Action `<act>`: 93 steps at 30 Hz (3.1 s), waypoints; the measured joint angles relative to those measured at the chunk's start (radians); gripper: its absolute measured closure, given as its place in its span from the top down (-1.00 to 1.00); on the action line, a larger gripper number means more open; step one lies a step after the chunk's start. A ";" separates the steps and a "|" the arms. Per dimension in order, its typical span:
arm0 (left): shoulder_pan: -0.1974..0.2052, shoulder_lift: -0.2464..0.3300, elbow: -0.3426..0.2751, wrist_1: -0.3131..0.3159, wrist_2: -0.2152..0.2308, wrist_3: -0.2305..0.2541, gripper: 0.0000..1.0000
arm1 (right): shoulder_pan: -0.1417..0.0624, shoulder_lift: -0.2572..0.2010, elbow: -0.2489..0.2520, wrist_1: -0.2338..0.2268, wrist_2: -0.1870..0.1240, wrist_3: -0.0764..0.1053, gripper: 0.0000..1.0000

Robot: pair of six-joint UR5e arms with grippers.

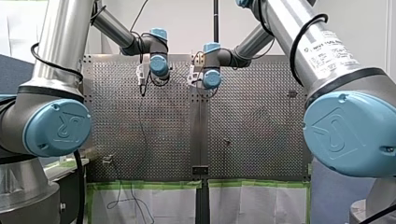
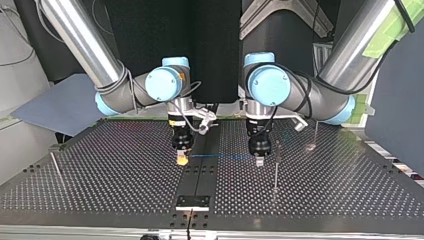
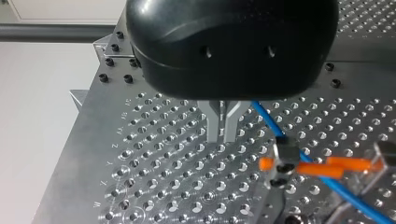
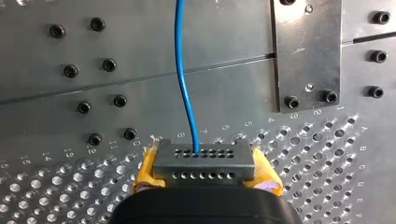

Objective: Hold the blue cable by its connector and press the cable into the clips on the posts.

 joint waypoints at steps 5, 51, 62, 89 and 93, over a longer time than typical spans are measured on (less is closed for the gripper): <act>-0.001 0.000 0.000 0.000 -0.002 0.004 -1.00 | -0.002 0.000 0.000 0.002 0.000 0.000 -1.00; -0.073 -0.016 -0.001 -0.009 -0.063 -0.016 -1.00 | -0.021 0.003 0.025 0.038 0.004 0.037 -1.00; -0.119 -0.090 -0.013 -0.018 -0.065 -0.034 -1.00 | -0.054 0.002 0.117 0.033 0.008 0.035 -1.00; -0.183 -0.189 -0.104 0.098 -0.113 -0.011 -1.00 | -0.087 -0.032 0.356 -0.119 0.002 -0.013 -1.00; -0.202 -0.222 -0.106 0.126 -0.116 -0.011 -1.00 | -0.091 -0.036 0.396 -0.159 -0.006 -0.016 -1.00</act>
